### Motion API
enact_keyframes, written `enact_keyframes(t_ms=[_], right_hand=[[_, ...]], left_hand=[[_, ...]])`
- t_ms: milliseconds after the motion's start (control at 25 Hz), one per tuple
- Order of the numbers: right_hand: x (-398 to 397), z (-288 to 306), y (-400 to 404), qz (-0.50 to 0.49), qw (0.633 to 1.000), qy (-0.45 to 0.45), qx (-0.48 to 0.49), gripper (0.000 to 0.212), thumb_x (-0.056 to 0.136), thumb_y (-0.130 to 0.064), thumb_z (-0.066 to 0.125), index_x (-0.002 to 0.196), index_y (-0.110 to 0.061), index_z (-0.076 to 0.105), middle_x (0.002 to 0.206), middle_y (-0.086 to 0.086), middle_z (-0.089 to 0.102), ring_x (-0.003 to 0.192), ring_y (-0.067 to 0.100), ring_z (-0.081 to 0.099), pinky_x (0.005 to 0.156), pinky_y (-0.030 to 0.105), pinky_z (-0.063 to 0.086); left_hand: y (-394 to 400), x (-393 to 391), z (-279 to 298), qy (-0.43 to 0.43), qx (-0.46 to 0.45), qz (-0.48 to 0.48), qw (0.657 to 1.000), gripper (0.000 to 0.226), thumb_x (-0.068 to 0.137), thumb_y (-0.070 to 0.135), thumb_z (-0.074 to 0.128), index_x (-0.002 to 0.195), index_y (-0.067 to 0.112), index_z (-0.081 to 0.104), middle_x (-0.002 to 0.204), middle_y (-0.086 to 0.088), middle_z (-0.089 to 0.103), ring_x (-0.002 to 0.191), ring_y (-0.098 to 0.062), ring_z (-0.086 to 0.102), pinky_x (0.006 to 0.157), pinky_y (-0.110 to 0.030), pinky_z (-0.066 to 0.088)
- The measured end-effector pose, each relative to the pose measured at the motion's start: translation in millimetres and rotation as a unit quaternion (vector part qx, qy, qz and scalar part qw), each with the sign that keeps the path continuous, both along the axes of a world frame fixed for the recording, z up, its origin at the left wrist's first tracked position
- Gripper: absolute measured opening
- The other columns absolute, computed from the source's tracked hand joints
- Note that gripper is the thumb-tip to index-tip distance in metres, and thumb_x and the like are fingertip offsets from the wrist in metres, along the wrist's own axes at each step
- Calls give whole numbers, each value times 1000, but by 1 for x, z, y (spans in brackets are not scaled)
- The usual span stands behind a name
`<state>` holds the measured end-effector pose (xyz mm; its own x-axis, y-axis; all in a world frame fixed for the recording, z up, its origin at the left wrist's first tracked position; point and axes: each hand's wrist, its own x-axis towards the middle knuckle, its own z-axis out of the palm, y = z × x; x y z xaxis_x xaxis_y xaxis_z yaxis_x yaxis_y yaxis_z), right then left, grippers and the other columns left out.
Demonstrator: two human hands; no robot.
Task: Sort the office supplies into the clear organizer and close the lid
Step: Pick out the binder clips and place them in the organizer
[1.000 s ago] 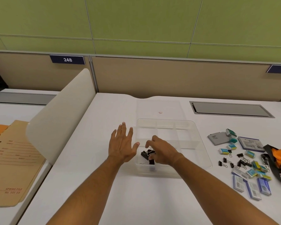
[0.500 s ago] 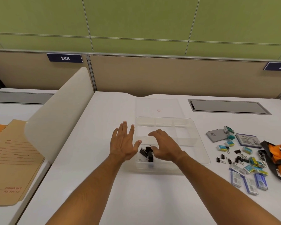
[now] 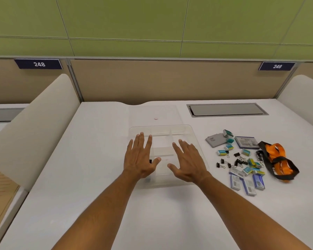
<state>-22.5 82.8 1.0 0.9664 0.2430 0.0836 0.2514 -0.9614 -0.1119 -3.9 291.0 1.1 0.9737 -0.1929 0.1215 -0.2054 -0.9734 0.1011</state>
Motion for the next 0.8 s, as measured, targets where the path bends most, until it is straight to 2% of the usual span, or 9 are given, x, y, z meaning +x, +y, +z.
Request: enact_keyframes(t_ms=[240,480,640,800], right_hand=[[-15,-1,-56,-40,999,-13,-4,88,83,-71,24,153,-22,6,161,13,7,149,28,7,119,46,-2],[-30,-4,-124,-73,997,-3,0,89,83,-73,23,153,-21,3,162,13,5,149,28,4,120,48,1],[-32,-7,-167,-79,997,13,-2,89,85,-72,26,154,-21,1,162,12,3,149,28,1,119,46,-2],[-34,-13,-203,-79,997,12,-4,91,84,-72,28,154,-20,3,162,12,7,149,27,6,119,46,2]], left_hand=[[-57,-7,-3,-7,12,-22,1000,89,85,72,24,152,24,-10,160,-10,-15,147,-26,-14,115,-44,-13],[-128,-16,2,-12,14,-48,999,88,85,70,23,151,23,-12,160,-11,-14,147,-27,-13,117,-45,-10],[-175,-19,0,-4,18,-59,998,89,85,72,23,151,24,-12,160,-9,-14,147,-26,-13,114,-41,-15],[-212,-23,-8,6,22,-77,997,89,85,70,26,151,24,-13,160,-10,-12,148,-26,-11,113,-39,-15]])
